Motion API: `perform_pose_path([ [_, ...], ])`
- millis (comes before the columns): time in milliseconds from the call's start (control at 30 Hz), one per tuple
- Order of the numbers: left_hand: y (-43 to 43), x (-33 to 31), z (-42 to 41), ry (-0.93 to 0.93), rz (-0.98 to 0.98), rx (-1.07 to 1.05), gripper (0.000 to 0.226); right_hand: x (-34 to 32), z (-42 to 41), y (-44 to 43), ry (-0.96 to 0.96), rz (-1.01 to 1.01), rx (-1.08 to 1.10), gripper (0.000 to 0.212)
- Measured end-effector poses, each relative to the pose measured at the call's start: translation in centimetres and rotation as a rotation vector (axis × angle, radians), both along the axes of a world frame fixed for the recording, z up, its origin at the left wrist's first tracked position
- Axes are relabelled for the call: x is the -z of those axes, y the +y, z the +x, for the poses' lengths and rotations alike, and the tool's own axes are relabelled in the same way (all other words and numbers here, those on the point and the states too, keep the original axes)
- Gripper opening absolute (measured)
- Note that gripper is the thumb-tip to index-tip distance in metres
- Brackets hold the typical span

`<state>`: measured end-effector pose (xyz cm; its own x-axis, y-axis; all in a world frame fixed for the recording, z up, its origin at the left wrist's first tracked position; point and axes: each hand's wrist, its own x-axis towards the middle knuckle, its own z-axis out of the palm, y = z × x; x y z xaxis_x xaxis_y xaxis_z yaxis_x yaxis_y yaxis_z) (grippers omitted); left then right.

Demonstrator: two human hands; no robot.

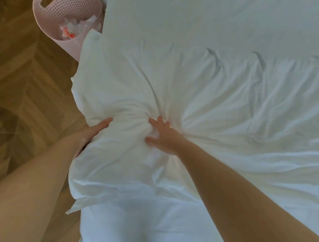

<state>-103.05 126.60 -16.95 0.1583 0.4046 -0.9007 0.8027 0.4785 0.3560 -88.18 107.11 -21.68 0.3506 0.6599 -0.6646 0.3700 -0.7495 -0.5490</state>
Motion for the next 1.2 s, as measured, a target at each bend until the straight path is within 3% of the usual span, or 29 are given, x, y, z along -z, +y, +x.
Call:
perform_pose_path([
  [133, -0.9, -0.1, 0.8, -0.009, 0.153, -0.039, 0.13, 0.3, 0.5, 0.0, -0.002, 0.022, 0.002, 0.079],
  [233, -1.5, -0.6, 0.9, -0.026, 0.082, -0.007, 0.088, 0.3, 0.4, 0.0, 0.004, 0.017, 0.002, 0.079],
  [367, -2.1, -2.3, 1.5, -0.056, 0.039, 0.029, 0.049, -1.2, -0.1, -0.8, 0.03, 0.039, 0.055, 0.077],
  [533, -4.5, -8.5, 3.7, -0.051, 0.248, 0.194, 0.048, -6.7, 0.5, -3.8, 0.474, 0.217, 0.543, 0.072],
  [600, -6.8, -11.6, 5.9, -0.11, 0.278, 0.332, 0.028, -10.1, 1.9, -4.8, 0.667, 0.262, 0.711, 0.083],
  [667, -10.6, -15.2, 8.6, -0.206, 0.307, 0.505, 0.008, -13.4, 4.1, -6.3, 0.814, 0.295, 0.723, 0.099],
  [700, -12.7, -16.8, 10.1, -0.246, 0.315, 0.587, 0.009, -15.2, 5.4, -7.5, 0.857, 0.322, 0.719, 0.099],
  [800, -19.8, -20.7, 14.9, -0.38, 0.314, 0.766, 0.038, -20.0, 10.0, -13.2, 0.869, 0.402, 0.807, 0.078],
  [933, -30.5, -24.6, 22.8, -0.562, 0.311, 0.845, 0.021, -25.2, 16.5, -23.9, 0.851, 0.487, 0.855, 0.08],
  [1000, -35.7, -25.2, 26.9, -0.617, 0.12, 0.842, 0.024, -26.6, 19.7, -30.3, 0.822, 0.498, 0.929, 0.082],
  [1067, -40.6, -24.5, 30.0, -0.542, -0.123, 0.865, 0.047, -26.6, 22.9, -37.4, 0.741, 0.475, 1.035, 0.084],
  [1100, -42.8, -23.3, 30.8, -0.493, -0.189, 0.905, 0.048, -25.8, 24.2, -40.9, 0.689, 0.418, 1.091, 0.085],
  [1200, -48.6, -17.5, 30.6, -0.369, -0.098, 1.123, 0.05, -21.9, 26.1, -49.4, 0.548, 0.136, 1.173, 0.096],
])
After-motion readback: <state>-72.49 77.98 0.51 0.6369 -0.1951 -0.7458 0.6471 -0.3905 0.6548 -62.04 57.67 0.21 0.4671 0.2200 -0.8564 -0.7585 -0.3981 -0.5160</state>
